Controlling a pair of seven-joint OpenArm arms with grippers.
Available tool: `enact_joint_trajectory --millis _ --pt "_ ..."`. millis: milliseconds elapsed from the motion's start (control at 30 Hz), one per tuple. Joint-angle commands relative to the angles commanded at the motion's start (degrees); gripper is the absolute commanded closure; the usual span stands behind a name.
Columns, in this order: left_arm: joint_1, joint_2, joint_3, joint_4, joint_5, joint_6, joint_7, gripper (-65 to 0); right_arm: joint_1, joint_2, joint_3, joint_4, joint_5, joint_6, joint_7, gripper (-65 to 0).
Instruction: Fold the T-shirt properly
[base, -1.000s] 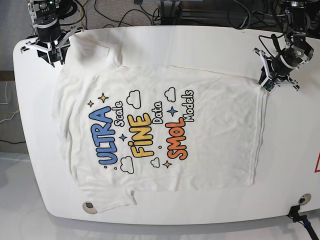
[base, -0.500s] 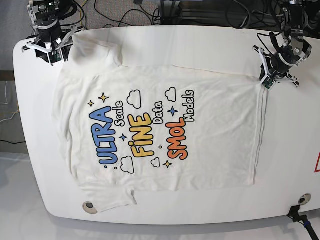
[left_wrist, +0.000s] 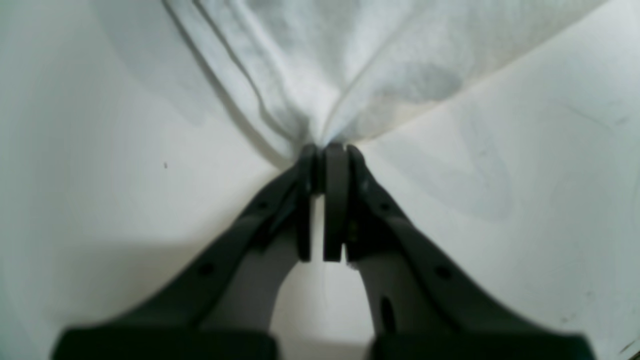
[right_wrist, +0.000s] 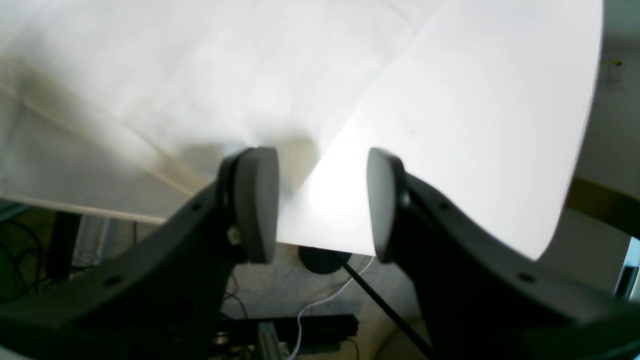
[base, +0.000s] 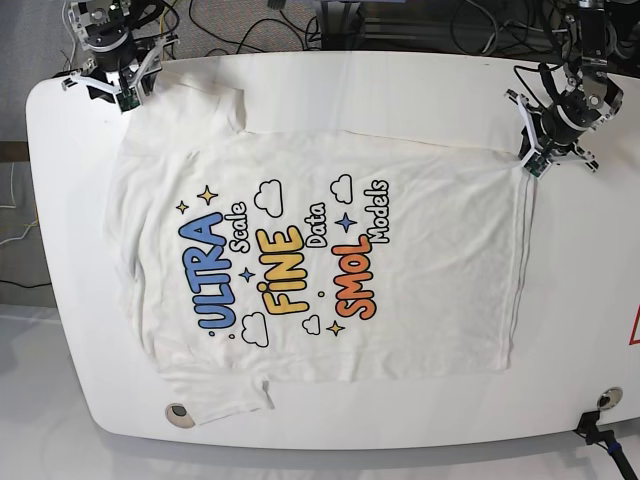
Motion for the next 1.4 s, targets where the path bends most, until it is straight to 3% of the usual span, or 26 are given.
enact_joint_trajectory --millis 67,100,233,533,633,800,900,1067,1100,1200,1300,1400 --pt "-0.02 0.10 0.08 -0.04 -0.10 0.02 0.05 0.0 0.08 0.04 -0.43 -0.49 -1.06 -0.02 -0.02 -28.9" --pt "0.51 0.36 -0.13 -0.54 0.30 -2.21 0.31 0.0 0.17 -0.07 0.02 -0.63 0.47 1.26 0.15 -28.7" --pt "0.63 0.30 0.10 -0.52 0.46 -2.14 -0.03 0.0 2.31 0.02 0.03 -5.04 1.97 3.71 -2.67 -28.5" --pt "0.77 0.24 0.29 -0.80 0.53 -1.96 -0.56 0.0 4.67 -0.08 0.37 -7.35 3.69 7.13 -10.99 -25.5" --pt "0.81 0.24 0.25 -0.75 0.32 -1.75 -1.04 0.0 4.33 -0.08 0.23 -7.30 3.56 7.25 -11.85 -21.6" --pt "1.42 0.10 0.50 -0.72 0.17 -1.57 -1.15 0.0 3.64 -0.60 0.06 -7.48 3.23 7.32 -10.78 -8.9" --pt "1.74 0.11 0.55 -0.68 -0.14 -1.69 -1.16 0.0 2.86 -0.77 -0.07 -7.15 3.48 7.21 -10.54 -6.7" --pt "2.30 0.12 0.20 -0.63 -1.01 -1.63 -1.09 0.0 1.57 -0.73 0.18 -6.86 4.03 7.38 -9.93 -9.3" --pt "2.48 0.53 1.07 -1.26 0.04 -2.38 0.53 0.0 2.78 -0.72 0.62 -5.49 2.49 7.12 -6.28 -6.7" --pt "2.70 0.74 1.79 -0.99 -0.19 -2.56 0.14 0.0 3.13 -1.80 1.42 -4.37 2.28 9.55 -5.67 -8.3" --pt "2.87 0.93 1.79 -0.94 -0.23 -2.45 -0.29 0.0 3.23 -2.55 2.90 -3.10 2.89 11.04 -4.96 -14.9" --pt "3.35 1.27 1.69 -0.58 -0.30 -2.26 -0.32 0.0 3.16 -2.98 4.05 -2.13 3.12 11.09 -3.92 -24.7"
